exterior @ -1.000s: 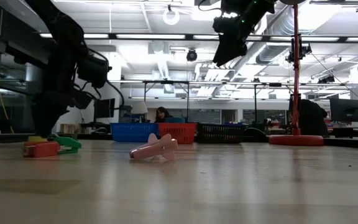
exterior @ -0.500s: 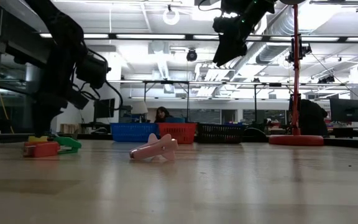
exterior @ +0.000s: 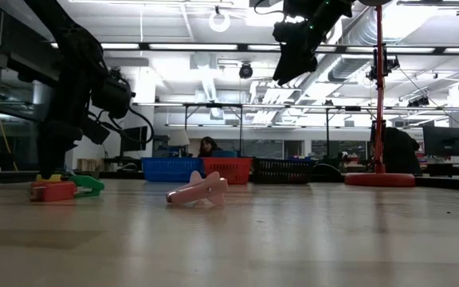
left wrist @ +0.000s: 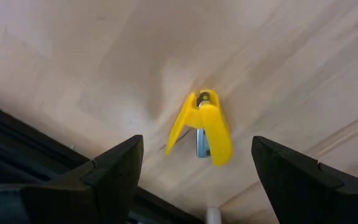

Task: Pick and place Stapler, Stapler remover, tape
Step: Put the yellow stapler into the black basket

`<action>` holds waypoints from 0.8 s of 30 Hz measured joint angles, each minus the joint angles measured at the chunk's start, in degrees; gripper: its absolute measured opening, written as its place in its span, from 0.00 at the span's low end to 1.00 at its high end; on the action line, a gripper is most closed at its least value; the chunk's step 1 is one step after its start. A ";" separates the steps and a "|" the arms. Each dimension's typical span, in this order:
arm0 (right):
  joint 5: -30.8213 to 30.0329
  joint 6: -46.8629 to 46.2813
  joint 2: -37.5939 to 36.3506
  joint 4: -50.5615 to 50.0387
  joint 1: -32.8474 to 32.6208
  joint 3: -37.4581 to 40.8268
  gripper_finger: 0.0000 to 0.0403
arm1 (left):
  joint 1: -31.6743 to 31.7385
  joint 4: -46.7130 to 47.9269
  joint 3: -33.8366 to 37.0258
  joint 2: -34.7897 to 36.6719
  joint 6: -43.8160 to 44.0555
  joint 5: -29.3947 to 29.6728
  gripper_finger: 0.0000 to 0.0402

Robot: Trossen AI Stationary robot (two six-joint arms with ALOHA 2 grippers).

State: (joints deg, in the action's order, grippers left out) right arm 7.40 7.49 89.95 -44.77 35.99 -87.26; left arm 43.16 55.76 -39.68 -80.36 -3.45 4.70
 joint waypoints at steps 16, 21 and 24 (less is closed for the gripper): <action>-0.20 -0.02 0.00 0.00 -0.02 0.00 0.47 | -0.02 0.75 0.00 -0.23 -1.28 -1.53 0.74; -0.20 -0.02 0.00 0.00 -0.02 0.00 0.47 | -0.02 1.10 0.01 -2.30 -1.49 -1.36 0.74; -0.21 -0.02 0.00 0.00 -0.02 0.00 0.47 | -0.02 -0.45 0.02 -3.08 -1.77 -1.36 0.74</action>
State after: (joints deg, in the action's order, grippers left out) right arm 7.19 7.46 89.95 -44.77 35.97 -87.26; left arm 43.13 55.31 -39.66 -83.43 -5.22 3.33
